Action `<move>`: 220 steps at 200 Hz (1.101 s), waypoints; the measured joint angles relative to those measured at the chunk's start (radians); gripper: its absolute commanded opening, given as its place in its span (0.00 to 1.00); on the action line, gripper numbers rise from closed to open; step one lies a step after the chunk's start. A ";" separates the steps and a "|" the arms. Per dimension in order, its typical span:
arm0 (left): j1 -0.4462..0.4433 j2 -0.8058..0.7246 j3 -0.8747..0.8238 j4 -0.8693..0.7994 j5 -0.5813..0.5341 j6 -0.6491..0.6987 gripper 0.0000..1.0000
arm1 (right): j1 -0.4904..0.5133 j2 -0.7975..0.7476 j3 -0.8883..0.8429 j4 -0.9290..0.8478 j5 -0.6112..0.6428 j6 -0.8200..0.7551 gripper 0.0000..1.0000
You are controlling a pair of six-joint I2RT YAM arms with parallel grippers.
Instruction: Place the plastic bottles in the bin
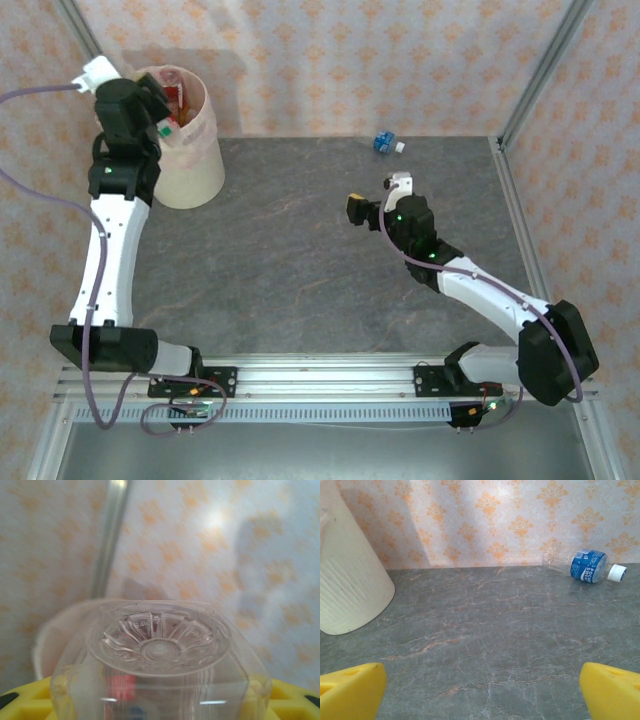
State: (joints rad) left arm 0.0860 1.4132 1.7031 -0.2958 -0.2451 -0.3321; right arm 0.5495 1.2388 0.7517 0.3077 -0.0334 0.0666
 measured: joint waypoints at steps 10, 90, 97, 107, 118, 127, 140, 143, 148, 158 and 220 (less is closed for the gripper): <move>0.049 0.018 0.013 0.018 -0.003 -0.005 0.46 | 0.000 -0.006 -0.004 0.000 0.006 0.000 0.99; 0.212 0.264 0.257 0.008 0.011 -0.028 0.45 | 0.000 -0.013 -0.013 -0.001 0.046 0.032 0.99; 0.216 0.279 0.273 0.002 0.017 -0.027 0.45 | 0.000 -0.014 -0.013 -0.001 0.048 0.037 0.99; 0.222 0.303 0.306 -0.010 0.027 -0.026 0.45 | 0.000 -0.015 -0.014 -0.001 0.055 0.040 0.99; 0.229 0.337 0.353 -0.031 0.035 -0.025 0.44 | 0.000 -0.018 -0.016 -0.001 0.062 0.043 0.99; 0.231 0.371 0.406 -0.058 0.045 -0.025 0.43 | 0.000 -0.020 -0.018 -0.001 0.068 0.046 0.99; 0.236 0.423 0.484 -0.104 0.057 -0.025 0.43 | 0.000 -0.021 -0.019 -0.001 0.074 0.046 0.99; 0.237 0.435 0.498 -0.113 0.059 -0.025 0.43 | 0.000 -0.021 -0.020 -0.001 0.076 0.046 0.99; 0.237 0.451 0.519 -0.130 0.064 -0.025 0.43 | 0.000 -0.021 -0.020 -0.001 0.079 0.046 0.99; 0.237 0.474 0.538 -0.160 0.075 -0.025 0.43 | 0.000 -0.021 -0.021 0.000 0.083 0.046 0.99; 0.237 0.555 0.541 -0.296 0.142 -0.027 0.52 | 0.000 -0.023 -0.021 -0.001 0.098 0.045 0.99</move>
State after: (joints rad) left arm 0.3225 1.9686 2.2436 -0.5915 -0.1032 -0.3588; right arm 0.5491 1.2160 0.7307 0.3069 0.0650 0.1116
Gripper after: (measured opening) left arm 0.548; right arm 0.992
